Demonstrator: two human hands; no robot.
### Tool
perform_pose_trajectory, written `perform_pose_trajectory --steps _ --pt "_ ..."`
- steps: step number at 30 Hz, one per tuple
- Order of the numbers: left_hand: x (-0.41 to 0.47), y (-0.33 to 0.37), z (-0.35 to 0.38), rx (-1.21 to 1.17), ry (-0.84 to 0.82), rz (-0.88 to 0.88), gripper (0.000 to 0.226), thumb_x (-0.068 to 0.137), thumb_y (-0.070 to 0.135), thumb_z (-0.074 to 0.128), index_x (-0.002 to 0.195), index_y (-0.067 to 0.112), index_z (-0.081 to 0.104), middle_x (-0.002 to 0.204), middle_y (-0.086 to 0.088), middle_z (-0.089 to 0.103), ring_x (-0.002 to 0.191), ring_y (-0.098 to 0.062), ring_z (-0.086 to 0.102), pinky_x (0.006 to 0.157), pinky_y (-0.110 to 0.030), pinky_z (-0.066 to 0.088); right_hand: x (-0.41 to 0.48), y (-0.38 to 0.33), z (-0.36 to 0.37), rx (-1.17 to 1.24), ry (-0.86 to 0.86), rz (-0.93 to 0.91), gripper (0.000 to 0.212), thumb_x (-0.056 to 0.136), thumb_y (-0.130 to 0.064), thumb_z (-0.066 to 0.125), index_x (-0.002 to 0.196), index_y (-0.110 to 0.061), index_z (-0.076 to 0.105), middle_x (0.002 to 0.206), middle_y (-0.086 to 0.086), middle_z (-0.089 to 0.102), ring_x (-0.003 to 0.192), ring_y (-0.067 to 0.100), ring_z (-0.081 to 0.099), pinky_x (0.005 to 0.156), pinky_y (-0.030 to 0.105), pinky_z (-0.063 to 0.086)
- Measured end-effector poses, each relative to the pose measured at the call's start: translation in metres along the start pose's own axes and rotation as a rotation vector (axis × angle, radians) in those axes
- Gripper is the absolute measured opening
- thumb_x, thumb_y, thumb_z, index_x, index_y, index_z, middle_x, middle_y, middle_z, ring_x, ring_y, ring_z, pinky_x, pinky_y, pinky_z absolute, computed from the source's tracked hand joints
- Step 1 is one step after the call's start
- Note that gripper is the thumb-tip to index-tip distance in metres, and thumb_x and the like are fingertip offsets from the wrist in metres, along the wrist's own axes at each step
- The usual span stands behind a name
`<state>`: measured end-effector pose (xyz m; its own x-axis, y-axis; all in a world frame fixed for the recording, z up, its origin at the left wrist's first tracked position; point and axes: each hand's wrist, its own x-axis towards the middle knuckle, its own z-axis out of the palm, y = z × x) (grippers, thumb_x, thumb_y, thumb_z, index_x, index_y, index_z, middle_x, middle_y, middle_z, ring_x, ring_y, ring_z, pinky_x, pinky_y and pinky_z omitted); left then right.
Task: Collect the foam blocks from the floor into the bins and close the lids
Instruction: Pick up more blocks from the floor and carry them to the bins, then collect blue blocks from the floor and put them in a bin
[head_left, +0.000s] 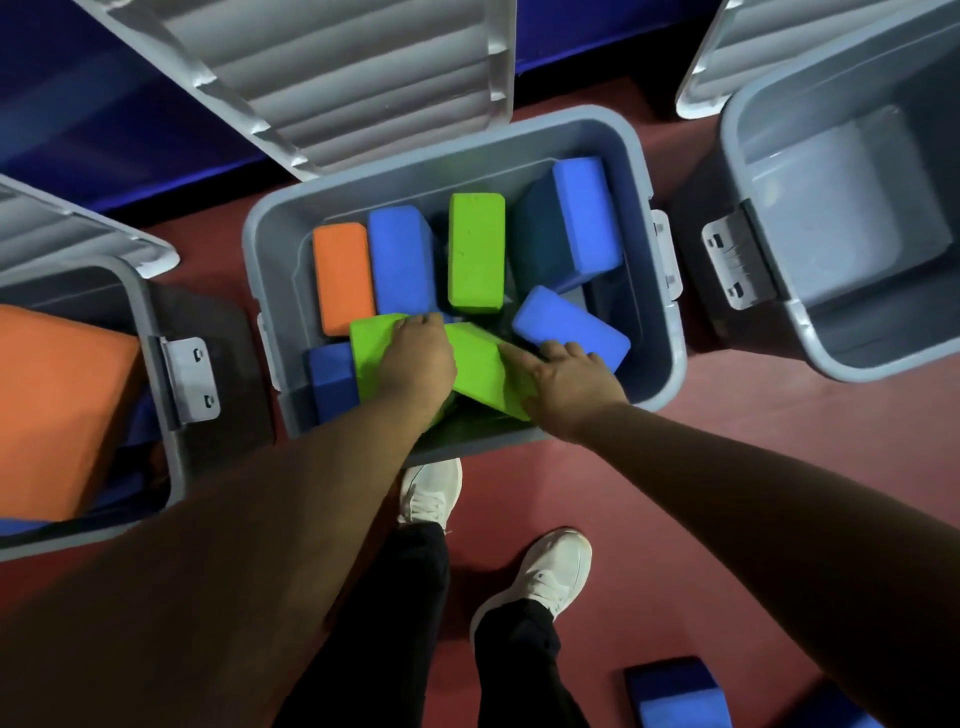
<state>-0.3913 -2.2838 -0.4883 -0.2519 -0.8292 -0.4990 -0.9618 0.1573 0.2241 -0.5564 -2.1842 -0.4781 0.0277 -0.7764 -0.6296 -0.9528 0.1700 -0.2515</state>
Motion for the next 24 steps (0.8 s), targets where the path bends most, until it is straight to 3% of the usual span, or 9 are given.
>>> perform_pose_trajectory --steps 4,7,9,12,16,24 --pt "-0.01 0.012 -0.063 -0.223 0.085 0.065 0.027 0.088 0.02 0.064 0.109 0.003 0.064 0.11 -0.02 0.063 0.104 -0.035 0.059 0.091 -0.037 0.044 -0.026 -0.002 -0.061 0.242 0.162 0.086 0.067 0.091 -0.048 0.055 0.145 -0.013 0.038 0.138 0.016 0.047 0.125 0.038 0.045 0.102 0.047 0.04" --pt "-0.026 0.032 -0.144 -0.329 0.157 0.126 0.024 0.086 0.021 0.065 0.103 0.004 0.067 0.104 -0.018 0.066 0.094 -0.033 0.063 0.088 -0.036 0.048 -0.068 0.0 -0.137 0.301 0.338 0.1 0.065 0.086 -0.051 0.05 0.133 -0.006 0.049 0.127 0.021 0.052 0.117 0.042 0.05 0.098 0.05 0.043" --pt "-0.047 0.05 -0.206 -0.368 0.233 0.167 0.026 0.084 0.028 0.062 0.098 0.007 0.068 0.099 -0.014 0.068 0.092 -0.03 0.065 0.086 -0.036 0.05 -0.106 -0.002 -0.199 0.324 0.42 0.116 0.062 0.085 -0.049 0.051 0.129 -0.005 0.051 0.122 0.021 0.052 0.113 0.043 0.051 0.096 0.05 0.044" --pt "-0.091 0.087 -0.307 -0.39 0.305 0.197 0.017 0.086 0.021 0.065 0.094 0.007 0.068 0.096 -0.012 0.068 0.094 -0.029 0.064 0.085 -0.032 0.044 -0.176 -0.013 -0.299 0.363 0.529 0.174 0.052 0.087 -0.045 0.055 0.118 -0.004 0.052 0.117 0.021 0.052 0.108 0.043 0.053 0.093 0.049 0.044" --pt "-0.184 0.138 -0.449 -0.396 0.323 0.28 0.025 0.085 0.028 0.057 0.098 0.008 0.066 0.099 -0.009 0.066 0.095 -0.026 0.062 0.085 -0.033 0.045 -0.296 -0.045 -0.425 0.436 0.667 0.222 0.051 0.088 -0.042 0.055 0.124 -0.007 0.052 0.124 0.017 0.05 0.11 0.041 0.053 0.095 0.048 0.044" --pt "-0.312 0.184 -0.623 -0.418 0.449 0.362 0.015 0.095 0.028 0.056 0.099 0.016 0.064 0.103 0.0 0.061 0.089 -0.017 0.059 0.077 -0.029 0.044 -0.454 -0.092 -0.559 0.411 0.939 0.205 0.046 0.091 -0.037 0.061 0.126 -0.008 0.052 0.128 0.014 0.045 0.105 0.037 0.054 0.089 0.041 0.044"
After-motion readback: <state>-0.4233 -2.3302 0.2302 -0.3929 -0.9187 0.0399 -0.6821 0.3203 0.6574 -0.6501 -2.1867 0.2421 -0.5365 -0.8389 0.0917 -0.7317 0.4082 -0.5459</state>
